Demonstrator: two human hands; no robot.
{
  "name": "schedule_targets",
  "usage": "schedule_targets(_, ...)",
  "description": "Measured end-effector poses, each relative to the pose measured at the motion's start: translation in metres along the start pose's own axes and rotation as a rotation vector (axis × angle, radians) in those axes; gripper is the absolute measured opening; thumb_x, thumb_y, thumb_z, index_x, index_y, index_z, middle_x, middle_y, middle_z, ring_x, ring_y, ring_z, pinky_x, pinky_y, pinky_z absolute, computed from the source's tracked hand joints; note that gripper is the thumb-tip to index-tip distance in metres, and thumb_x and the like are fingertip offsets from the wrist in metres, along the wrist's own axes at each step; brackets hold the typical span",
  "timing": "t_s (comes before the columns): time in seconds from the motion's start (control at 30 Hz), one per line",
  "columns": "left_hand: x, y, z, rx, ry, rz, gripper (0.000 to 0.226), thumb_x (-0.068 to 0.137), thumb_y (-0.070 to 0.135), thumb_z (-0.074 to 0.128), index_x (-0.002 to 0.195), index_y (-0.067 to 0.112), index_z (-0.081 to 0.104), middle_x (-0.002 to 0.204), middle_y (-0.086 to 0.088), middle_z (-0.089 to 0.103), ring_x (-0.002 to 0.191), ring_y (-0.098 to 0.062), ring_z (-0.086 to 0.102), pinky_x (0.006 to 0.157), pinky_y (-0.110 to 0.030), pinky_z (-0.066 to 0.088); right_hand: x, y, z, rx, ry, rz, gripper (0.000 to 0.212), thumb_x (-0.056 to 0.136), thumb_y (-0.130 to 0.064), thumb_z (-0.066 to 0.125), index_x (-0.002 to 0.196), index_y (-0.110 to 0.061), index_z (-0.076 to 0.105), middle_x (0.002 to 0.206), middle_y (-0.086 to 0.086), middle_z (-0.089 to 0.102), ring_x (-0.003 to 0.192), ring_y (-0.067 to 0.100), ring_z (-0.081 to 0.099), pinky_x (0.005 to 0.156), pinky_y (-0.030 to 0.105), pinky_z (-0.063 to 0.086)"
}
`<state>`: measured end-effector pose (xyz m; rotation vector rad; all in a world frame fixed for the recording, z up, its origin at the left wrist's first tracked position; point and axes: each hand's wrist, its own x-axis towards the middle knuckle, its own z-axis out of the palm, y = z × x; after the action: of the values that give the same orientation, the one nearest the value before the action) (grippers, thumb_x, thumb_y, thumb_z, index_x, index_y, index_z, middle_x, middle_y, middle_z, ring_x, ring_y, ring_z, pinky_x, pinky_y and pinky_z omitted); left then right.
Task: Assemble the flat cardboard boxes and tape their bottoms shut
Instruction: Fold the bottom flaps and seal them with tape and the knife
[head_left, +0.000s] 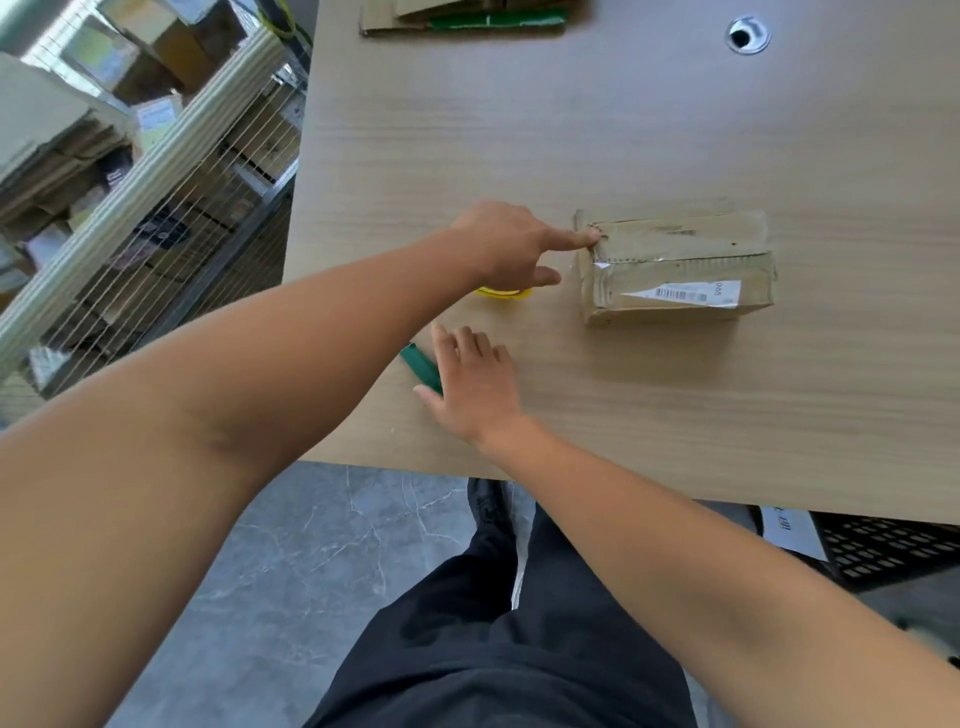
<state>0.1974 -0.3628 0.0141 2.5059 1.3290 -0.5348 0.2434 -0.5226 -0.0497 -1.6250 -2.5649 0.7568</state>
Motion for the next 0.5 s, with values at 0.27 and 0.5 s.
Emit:
schedule_targets(0.27, 0.0, 0.003, 0.001, 0.006, 0.014, 0.014, 0.059, 0.098, 0.063, 0.039, 0.148, 0.065, 0.007, 0.11, -0.005, 0.068, 0.105, -0.03, 0.061, 0.074, -0.037, 0.046, -0.069, 0.078, -0.012, -0.053, -0.056, 0.034, 0.042, 0.095, -0.026, 0.053, 0.132, -0.008, 0.047, 0.108, 0.013, 0.052, 0.073, 0.028, 0.052, 0.055, 0.035, 0.036)
schedule_targets(0.5, -0.003, 0.009, 0.006, -0.098, 0.053, -0.044, 0.059, 0.096, 0.066, 0.041, 0.146, 0.067, 0.009, 0.077, -0.002, 0.046, 0.096, -0.034, 0.062, 0.068, -0.035, 0.041, -0.146, 0.137, -0.067, 0.395, 0.146, 0.307, 0.019, 0.099, -0.046, 0.053, 0.113, -0.034, 0.051, 0.089, -0.011, 0.052, 0.078, 0.008, 0.053, 0.065, 0.025, 0.04)
